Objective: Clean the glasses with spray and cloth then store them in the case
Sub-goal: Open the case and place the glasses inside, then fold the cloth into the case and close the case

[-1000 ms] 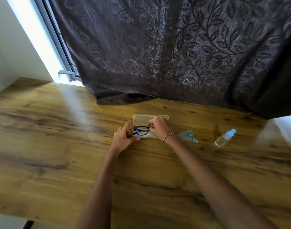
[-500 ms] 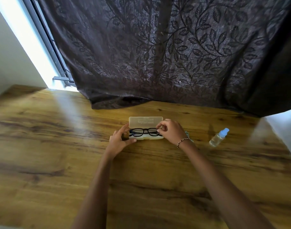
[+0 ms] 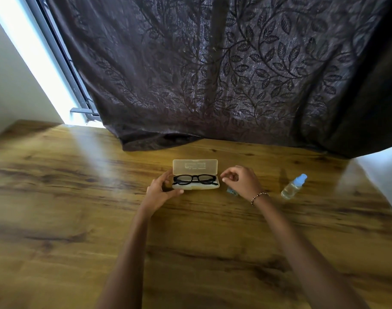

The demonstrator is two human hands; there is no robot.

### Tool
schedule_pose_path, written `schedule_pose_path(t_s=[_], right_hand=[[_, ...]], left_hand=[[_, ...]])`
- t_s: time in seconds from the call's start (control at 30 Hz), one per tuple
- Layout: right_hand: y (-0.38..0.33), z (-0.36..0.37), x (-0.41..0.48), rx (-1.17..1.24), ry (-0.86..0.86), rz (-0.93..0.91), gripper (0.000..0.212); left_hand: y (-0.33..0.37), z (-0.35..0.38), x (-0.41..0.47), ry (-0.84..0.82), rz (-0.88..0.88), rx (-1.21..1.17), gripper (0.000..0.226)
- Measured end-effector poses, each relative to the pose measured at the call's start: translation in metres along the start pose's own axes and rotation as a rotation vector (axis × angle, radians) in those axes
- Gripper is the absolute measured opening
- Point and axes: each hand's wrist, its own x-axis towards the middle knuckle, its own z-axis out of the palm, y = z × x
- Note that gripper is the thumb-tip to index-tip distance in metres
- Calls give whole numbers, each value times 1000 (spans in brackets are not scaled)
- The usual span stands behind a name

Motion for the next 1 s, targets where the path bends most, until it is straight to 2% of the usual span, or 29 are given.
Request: schedule_pose_path(t_s=[0.5, 0.63, 0.7, 0.83, 1.0], right_hand=[[32, -6, -1, 59, 47, 150, 8], [46, -11, -2, 16, 148, 199, 7], [53, -15, -3, -21, 163, 230, 9], [60, -22, -6, -85, 44, 282, 24], [65, -24, -13, -109, -52, 244, 37]], left_hand=[[1, 0, -3, -4, 45, -2, 83], [6, 3, -6, 53, 11, -160, 85], [14, 8, -9, 191, 47, -167, 78], [41, 23, -13, 428, 219, -96, 47], [75, 46, -12, 399, 349, -45, 27]])
